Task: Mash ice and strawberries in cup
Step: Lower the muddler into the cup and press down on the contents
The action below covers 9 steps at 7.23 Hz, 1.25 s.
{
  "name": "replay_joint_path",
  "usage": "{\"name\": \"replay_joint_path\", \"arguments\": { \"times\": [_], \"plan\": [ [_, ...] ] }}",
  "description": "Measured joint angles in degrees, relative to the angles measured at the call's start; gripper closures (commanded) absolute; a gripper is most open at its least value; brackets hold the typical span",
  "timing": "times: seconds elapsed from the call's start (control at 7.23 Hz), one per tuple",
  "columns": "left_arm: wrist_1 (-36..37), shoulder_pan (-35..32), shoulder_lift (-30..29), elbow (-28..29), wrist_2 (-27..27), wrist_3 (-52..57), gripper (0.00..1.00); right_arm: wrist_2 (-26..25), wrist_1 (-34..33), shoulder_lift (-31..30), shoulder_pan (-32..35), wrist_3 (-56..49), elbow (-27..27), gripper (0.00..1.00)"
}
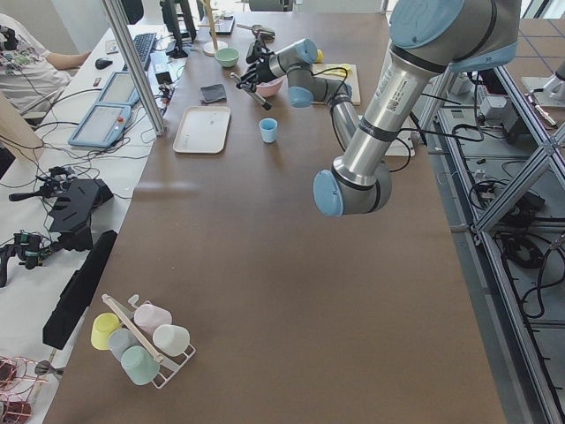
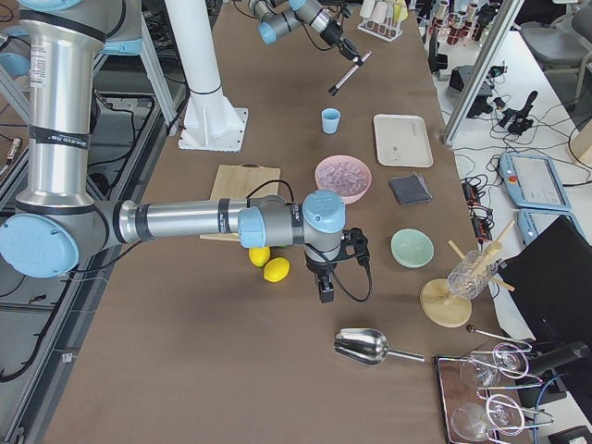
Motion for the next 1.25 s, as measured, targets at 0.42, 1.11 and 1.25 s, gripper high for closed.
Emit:
{"name": "replay_joint_path", "arguments": {
  "times": [0.42,1.11,1.25],
  "plan": [
    [-6.74,0.04,-0.96,7.93,0.51,0.24,1.0,-0.12,0.03,-0.9,0.08,-0.16,0.22,0.01],
    [-9.09,3.11,-0.43,10.14,1.49,0.38,1.0,-0.04,0.04,-1.24,0.05,-0.07,0.55,0.01],
    [-9.09,3.72,-0.28,10.27,1.91,0.4,1.0,0.01,0.02,-1.34,0.05,-0.07,0.58,0.01]
  ]
}}
